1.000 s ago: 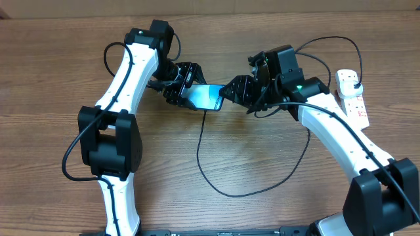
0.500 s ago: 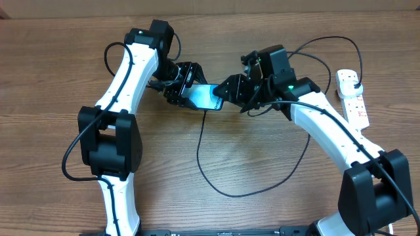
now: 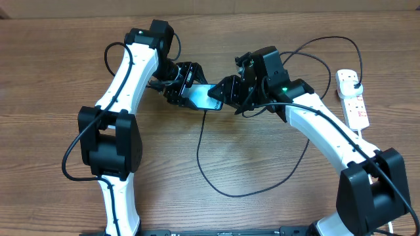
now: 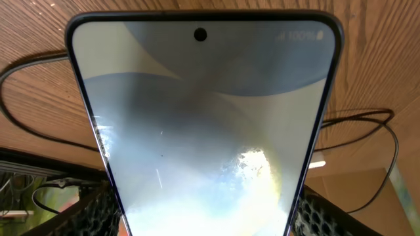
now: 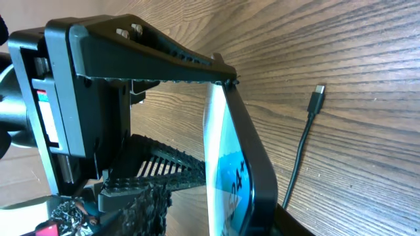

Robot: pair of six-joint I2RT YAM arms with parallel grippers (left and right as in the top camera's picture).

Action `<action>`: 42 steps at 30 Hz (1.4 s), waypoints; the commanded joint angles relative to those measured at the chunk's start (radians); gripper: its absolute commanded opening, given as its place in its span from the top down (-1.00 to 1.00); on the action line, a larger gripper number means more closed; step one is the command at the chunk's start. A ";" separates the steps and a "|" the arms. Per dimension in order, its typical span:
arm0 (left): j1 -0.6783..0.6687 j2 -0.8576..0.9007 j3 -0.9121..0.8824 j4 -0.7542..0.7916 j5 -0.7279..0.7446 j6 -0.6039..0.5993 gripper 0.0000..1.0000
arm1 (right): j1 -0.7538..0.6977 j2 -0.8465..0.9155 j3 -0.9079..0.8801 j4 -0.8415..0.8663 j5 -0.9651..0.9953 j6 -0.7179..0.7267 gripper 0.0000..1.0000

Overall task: Plug charger to phone and switch on socket
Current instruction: 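Reach the right gripper to the phone and grasp its side edge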

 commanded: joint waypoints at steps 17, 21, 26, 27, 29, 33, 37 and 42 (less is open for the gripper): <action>-0.009 -0.005 0.031 -0.004 0.060 -0.022 -0.42 | 0.018 0.057 0.011 0.028 0.015 0.016 0.37; -0.008 -0.005 0.031 -0.003 0.060 -0.022 -0.42 | 0.018 0.057 0.011 0.028 0.015 0.016 0.44; -0.008 -0.005 0.031 -0.004 0.060 -0.022 -0.42 | 0.018 0.057 0.011 0.031 0.015 0.017 0.52; -0.008 -0.005 0.031 -0.003 0.060 -0.022 -0.42 | 0.018 0.057 0.011 0.031 0.015 0.017 0.53; -0.008 -0.005 0.031 -0.003 0.060 -0.022 -0.42 | 0.018 0.057 0.011 0.031 0.015 0.017 0.55; -0.008 -0.005 0.031 -0.003 0.060 -0.022 -0.42 | 0.018 0.057 0.011 0.031 0.015 0.017 0.59; -0.008 -0.005 0.031 -0.003 0.060 -0.022 -0.42 | 0.018 0.057 0.011 0.031 0.015 0.017 0.66; -0.008 -0.005 0.031 -0.003 0.060 -0.022 -0.42 | 0.017 0.057 0.011 0.031 0.015 0.017 0.80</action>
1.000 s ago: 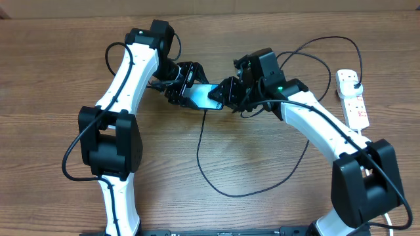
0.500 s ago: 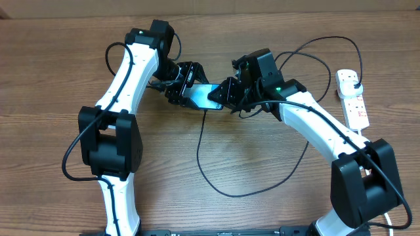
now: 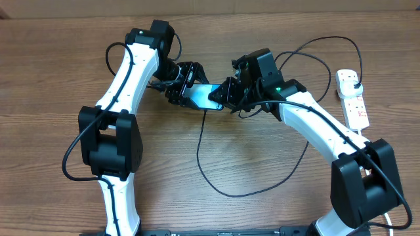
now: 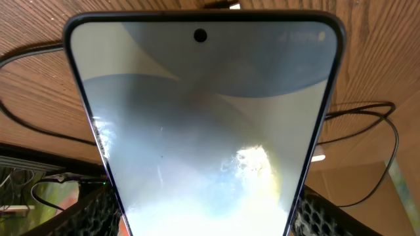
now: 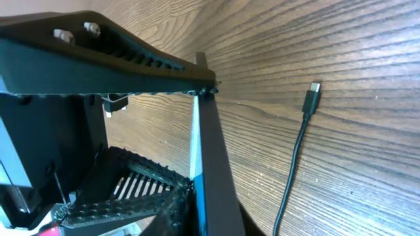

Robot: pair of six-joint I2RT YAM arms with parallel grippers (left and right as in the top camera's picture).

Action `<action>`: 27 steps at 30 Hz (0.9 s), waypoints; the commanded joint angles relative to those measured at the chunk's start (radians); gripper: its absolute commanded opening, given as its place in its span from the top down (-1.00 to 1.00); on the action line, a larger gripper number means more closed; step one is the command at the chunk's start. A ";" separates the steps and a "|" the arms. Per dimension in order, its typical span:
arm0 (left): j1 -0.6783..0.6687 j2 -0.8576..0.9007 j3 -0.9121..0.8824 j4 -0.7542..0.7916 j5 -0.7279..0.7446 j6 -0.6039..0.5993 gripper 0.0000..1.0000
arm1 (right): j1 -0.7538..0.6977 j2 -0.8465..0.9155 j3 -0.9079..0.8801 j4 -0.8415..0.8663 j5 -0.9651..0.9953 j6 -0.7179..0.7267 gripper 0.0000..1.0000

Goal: Plug charger to phone and switch on socket

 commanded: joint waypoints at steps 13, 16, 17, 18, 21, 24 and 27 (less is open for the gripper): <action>-0.006 -0.005 0.031 -0.003 0.038 -0.021 -0.73 | -0.014 0.000 0.013 0.038 0.001 0.058 0.92; -0.006 -0.005 0.031 0.006 0.037 -0.021 -0.74 | -0.042 -0.005 0.014 0.059 -0.008 0.059 0.92; -0.006 -0.005 0.031 0.013 0.038 -0.020 -0.73 | -0.052 -0.010 0.014 0.060 -0.009 0.059 0.92; -0.006 -0.005 0.031 0.023 0.038 -0.003 -0.72 | -0.071 -0.016 0.014 0.060 -0.009 0.059 0.92; -0.006 -0.005 0.031 0.064 0.043 0.050 -0.71 | -0.118 -0.028 0.014 0.060 -0.024 0.059 0.92; -0.006 -0.005 0.031 0.130 0.089 0.112 -0.72 | -0.170 -0.042 0.015 0.061 -0.042 0.064 0.92; -0.006 -0.005 0.031 0.203 0.128 0.153 -0.71 | -0.217 -0.051 0.020 0.071 -0.044 0.107 0.93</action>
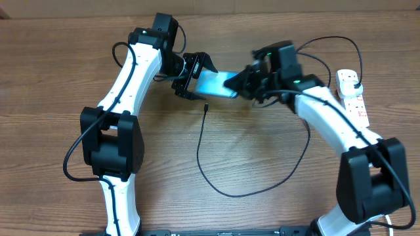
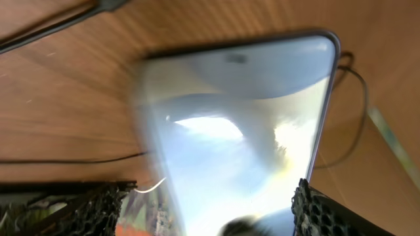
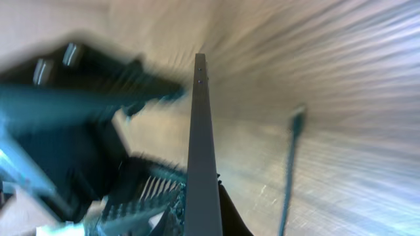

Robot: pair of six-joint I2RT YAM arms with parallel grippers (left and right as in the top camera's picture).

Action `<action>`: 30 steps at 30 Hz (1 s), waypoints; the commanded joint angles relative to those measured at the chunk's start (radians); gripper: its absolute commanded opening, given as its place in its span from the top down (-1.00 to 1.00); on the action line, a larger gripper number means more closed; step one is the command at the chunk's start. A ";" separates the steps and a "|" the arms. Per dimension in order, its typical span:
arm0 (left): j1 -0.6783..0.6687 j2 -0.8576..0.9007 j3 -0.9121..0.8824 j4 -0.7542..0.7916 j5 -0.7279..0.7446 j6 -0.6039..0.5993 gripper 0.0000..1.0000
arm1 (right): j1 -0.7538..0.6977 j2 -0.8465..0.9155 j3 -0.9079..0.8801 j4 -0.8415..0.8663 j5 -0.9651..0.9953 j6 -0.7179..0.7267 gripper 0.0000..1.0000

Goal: Plug charger to phone and switch on socket

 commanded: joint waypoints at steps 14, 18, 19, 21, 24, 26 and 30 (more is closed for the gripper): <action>0.005 -0.005 0.019 0.513 0.247 0.243 -0.63 | -0.132 -0.065 0.021 0.336 -0.003 0.461 0.93; 0.005 -0.005 0.019 0.599 0.249 0.235 -0.61 | -0.130 -0.065 0.021 0.386 0.002 0.588 0.93; 0.005 -0.005 0.019 0.621 0.249 0.223 -0.60 | -0.129 -0.065 0.021 0.394 0.005 0.620 0.93; 0.005 -0.005 0.019 0.665 0.249 0.187 -0.60 | -0.122 -0.065 0.021 0.407 0.024 0.687 0.93; 0.005 -0.005 0.019 0.726 0.248 0.154 -0.52 | -0.101 -0.065 0.021 0.431 0.055 0.782 0.93; 0.005 -0.005 0.019 0.763 0.240 0.145 -0.46 | -0.081 -0.065 0.021 0.459 0.078 0.838 0.92; 0.004 -0.005 0.019 0.780 0.212 0.097 -0.30 | -0.042 -0.065 0.021 0.483 0.130 0.913 0.93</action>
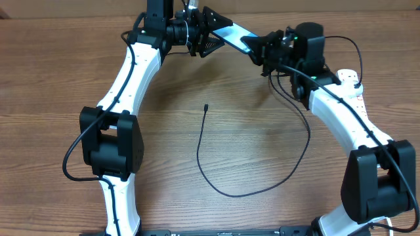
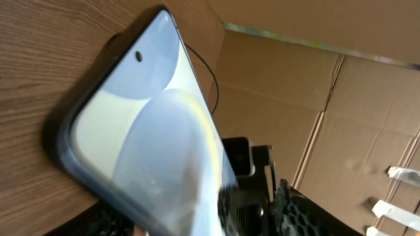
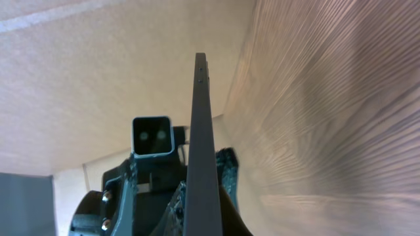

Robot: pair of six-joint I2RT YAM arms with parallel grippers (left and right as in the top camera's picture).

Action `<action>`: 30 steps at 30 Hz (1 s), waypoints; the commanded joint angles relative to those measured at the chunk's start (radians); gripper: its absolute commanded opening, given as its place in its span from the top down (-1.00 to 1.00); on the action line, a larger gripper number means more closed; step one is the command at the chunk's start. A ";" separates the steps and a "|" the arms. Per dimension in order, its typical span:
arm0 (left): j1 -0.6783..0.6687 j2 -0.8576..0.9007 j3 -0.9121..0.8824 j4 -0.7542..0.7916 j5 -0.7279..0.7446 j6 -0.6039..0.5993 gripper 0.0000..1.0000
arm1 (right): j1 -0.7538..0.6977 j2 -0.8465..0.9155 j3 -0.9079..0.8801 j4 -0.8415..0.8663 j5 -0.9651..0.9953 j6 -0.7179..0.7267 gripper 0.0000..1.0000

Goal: Plug charger to phone and switch on socket

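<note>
The phone (image 1: pixel 230 33), screen lit, hangs tilted high over the table's far edge. My right gripper (image 1: pixel 257 46) is shut on its right end. In the right wrist view the phone (image 3: pixel 200 131) shows edge-on, clamped between the fingers of the right gripper (image 3: pixel 199 200). My left gripper (image 1: pixel 209 31) stands open, its fingers flanking the phone's left end. In the left wrist view the phone (image 2: pixel 144 131) lies skewed. The black charger cable (image 1: pixel 226 191) loops on the table, its free plug (image 1: pixel 205 106) lying bare. The white socket strip (image 1: pixel 360 105) sits at the right.
Wooden table (image 1: pixel 65 78) with cardboard walls behind the far edge. The cable runs under the right arm toward the strip. Both arm bases stand at the near edge.
Both grippers and the phone have gone up and toward the far edge. The phone has turned further askew in the left wrist view. It keeps the same place in the right wrist view.
The phone was low over the table's middle, held across its width by my left gripper, my right gripper at its other end. Then the right fingers sat on its edge. Later it lay skewed between the spread left fingers, farther back. Now the right gripper holds it high.
</note>
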 commanded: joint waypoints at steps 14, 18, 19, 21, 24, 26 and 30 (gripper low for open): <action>0.003 -0.005 0.018 0.006 -0.090 -0.087 0.28 | 0.089 -0.051 0.021 0.076 0.119 0.159 0.93; 0.001 -0.005 0.018 0.006 -0.093 -0.153 0.51 | 0.100 -0.051 0.021 0.096 0.119 0.164 0.93; -0.001 -0.005 0.018 0.006 -0.093 -0.164 0.55 | 0.105 -0.051 0.021 0.095 0.120 0.173 0.93; -0.004 -0.005 0.018 0.006 -0.097 -0.180 0.64 | 0.111 -0.051 0.021 0.094 0.123 0.185 0.93; -0.009 -0.005 0.018 0.006 -0.104 -0.205 0.67 | 0.118 -0.051 0.021 0.095 0.130 0.222 0.93; -0.010 -0.005 0.018 0.006 -0.105 -0.224 0.70 | 0.121 -0.051 0.021 0.095 0.130 0.257 0.92; -0.010 -0.005 0.018 0.007 -0.105 -0.268 0.77 | 0.122 -0.051 0.021 0.095 0.130 0.293 0.93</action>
